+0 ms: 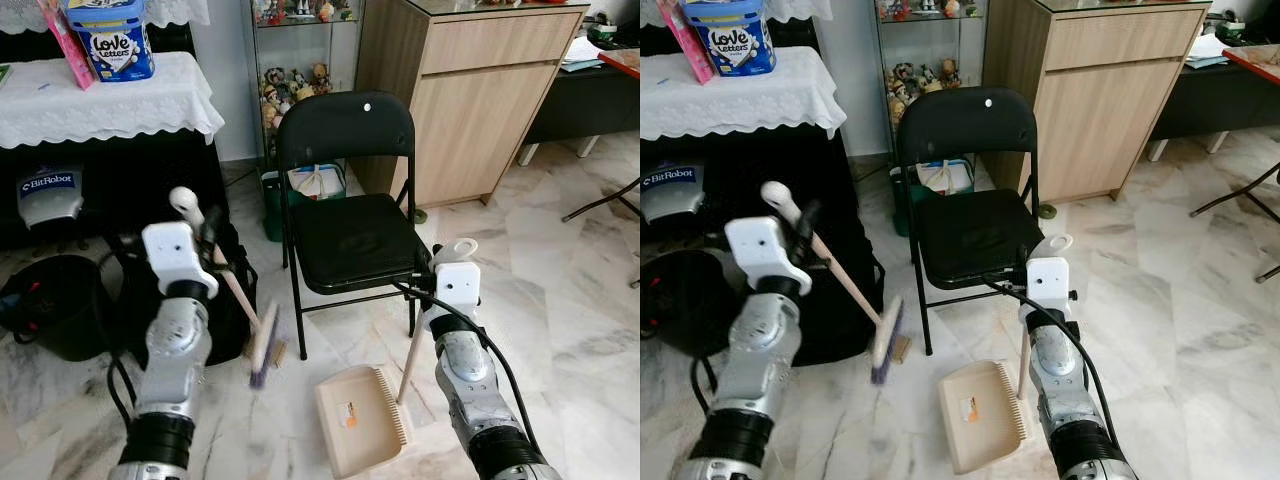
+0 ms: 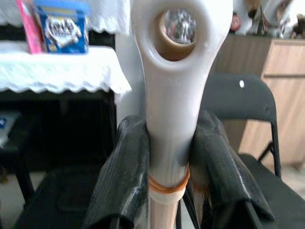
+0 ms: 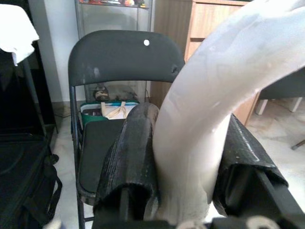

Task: Sweep floor

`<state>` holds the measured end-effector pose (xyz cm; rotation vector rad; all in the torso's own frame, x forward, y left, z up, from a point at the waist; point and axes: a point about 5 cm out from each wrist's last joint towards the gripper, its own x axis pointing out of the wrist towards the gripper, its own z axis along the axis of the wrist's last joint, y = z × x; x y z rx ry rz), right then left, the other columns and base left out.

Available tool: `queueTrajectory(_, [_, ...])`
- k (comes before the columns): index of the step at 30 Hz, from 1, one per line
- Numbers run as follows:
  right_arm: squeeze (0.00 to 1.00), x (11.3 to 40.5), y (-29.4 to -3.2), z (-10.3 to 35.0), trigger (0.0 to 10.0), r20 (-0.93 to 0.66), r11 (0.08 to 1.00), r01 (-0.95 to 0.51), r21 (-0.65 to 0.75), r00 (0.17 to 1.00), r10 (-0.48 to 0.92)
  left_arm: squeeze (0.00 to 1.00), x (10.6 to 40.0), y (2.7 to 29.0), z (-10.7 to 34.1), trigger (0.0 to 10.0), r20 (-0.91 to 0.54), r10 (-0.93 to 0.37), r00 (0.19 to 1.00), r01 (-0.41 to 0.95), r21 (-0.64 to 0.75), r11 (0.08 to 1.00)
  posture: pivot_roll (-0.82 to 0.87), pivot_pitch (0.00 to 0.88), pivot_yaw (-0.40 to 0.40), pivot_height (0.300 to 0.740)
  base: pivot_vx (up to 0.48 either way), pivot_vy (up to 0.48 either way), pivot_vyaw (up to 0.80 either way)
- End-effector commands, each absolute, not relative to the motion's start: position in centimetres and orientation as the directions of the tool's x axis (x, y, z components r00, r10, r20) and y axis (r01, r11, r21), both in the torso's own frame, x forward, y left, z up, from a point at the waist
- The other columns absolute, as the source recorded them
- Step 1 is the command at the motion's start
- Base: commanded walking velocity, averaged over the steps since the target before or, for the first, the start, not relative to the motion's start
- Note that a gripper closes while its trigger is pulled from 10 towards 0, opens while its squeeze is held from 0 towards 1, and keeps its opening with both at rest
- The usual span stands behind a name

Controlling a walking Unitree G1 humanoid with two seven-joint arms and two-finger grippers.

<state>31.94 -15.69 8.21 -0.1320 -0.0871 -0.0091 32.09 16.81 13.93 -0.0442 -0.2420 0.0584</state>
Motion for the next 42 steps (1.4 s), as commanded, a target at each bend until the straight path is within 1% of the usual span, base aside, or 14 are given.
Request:
queueTrajectory(1, [0.0,32.1,-15.8,8.9,10.0,0.121,0.991,0.023,-0.132,0.993,-0.007,0.0,32.3,16.6,14.3,10.0,0.25,0.052,0.967,-0.039,-0.056,0.998,-0.07,0.068,-0.014,0.74,0.0,0.0,0.0])
queueTrajectory(6, [0.0,32.1,-15.8,8.9,10.0,0.123,0.991,0.026,-0.131,0.992,-0.01,0.0,33.1,15.9,13.4,10.0,0.206,0.028,0.978,-0.01,-0.088,0.996,-0.08,0.069,-0.009,0.74,0.0,0.0,0.0])
queueTrajectory(13, [0.0,31.8,-15.8,8.7,10.0,0.119,0.991,0.03,-0.132,0.993,-0.014,0.0,33.9,15.2,13.8,10.0,0.211,0.023,0.977,0.001,-0.11,0.994,-0.08,0.07,-0.002,0.74,0.0,0.0,0.0])
queueTrajectory(21, [0.0,31.5,-15.7,8.5,10.0,0.117,0.991,0.032,-0.13,0.993,-0.017,0.0,35.3,14.6,14.3,10.0,0.222,0.051,0.974,-0.021,-0.135,0.991,-0.1,0.07,0.006,0.74,0.0,0.0,0.0])
queueTrajectory(23, [0.0,31.4,-15.7,8.5,10.0,0.117,0.991,0.033,-0.129,0.993,-0.018,0.0,35.6,14.4,14.4,10.0,0.223,0.052,0.974,-0.024,-0.128,0.992,-0.1,0.07,0.009,0.74,0.0,0.0,0.0])
queueTrajectory(25, [0.0,31.2,-15.8,8.4,10.0,0.116,0.991,0.037,-0.128,0.993,-0.022,0.0,35.9,13.8,14.4,10.0,0.215,0.031,0.976,-0.012,-0.087,0.996,-0.11,0.071,0.012,0.74,0.0,0.0,0.0])
queueTrajectory(28, [0.0,31.1,-15.8,8.3,10.0,0.115,0.991,0.038,-0.128,0.993,-0.023,0.0,36.0,13.4,14.3,10.0,0.216,0.006,0.976,0.009,-0.066,0.998,-0.11,0.071,0.012,0.74,0.0,0.0,0.0])
queueTrajectory(32, [0.0,31.0,-15.7,8.2,10.0,0.111,0.991,0.037,-0.126,0.994,-0.023,0.0,35.9,12.5,13.4,10.0,0.169,-0.075,0.983,0.078,-0.009,0.997,-0.1,0.074,0.012,0.74,0.0,0.0,0.0])
queueTrajectory(35, [0.0,31.1,-15.4,8.2,10.0,0.106,0.992,0.033,-0.125,0.994,-0.02,0.0,35.7,12.3,12.7,10.0,0.148,-0.101,0.984,0.098,0.03,0.995,-0.1,0.075,0.012,0.74,0.0,0.0,0.0])
queueTrajectory(39, [0.0,31.1,-15.3,8.2,10.0,0.102,0.992,0.029,-0.124,0.995,-0.016,0.0,35.7,12.8,12.7,10.0,0.16,-0.062,0.985,0.054,0.056,0.997,-0.1,0.075,0.012,0.74,0.0,0.0,0.0])
queueTrajectory(41, [0.0,31.1,-15.3,8.1,10.0,0.102,0.992,0.029,-0.122,0.995,-0.017,0.0,35.8,13.7,13.1,10.0,0.181,0.003,0.983,-0.011,0.044,0.999,-0.09,0.073,0.012,0.74,0.0,0.0,0.0])
queueTrajectory(42, [0.0,31.1,-15.3,8.1,10.0,0.102,0.992,0.03,-0.121,0.995,-0.017,0.0,35.9,14.0,13.3,10.0,0.197,0.013,0.98,-0.02,0.037,0.999,-0.09,0.073,0.012,0.74,0.0,0.0,0.0])
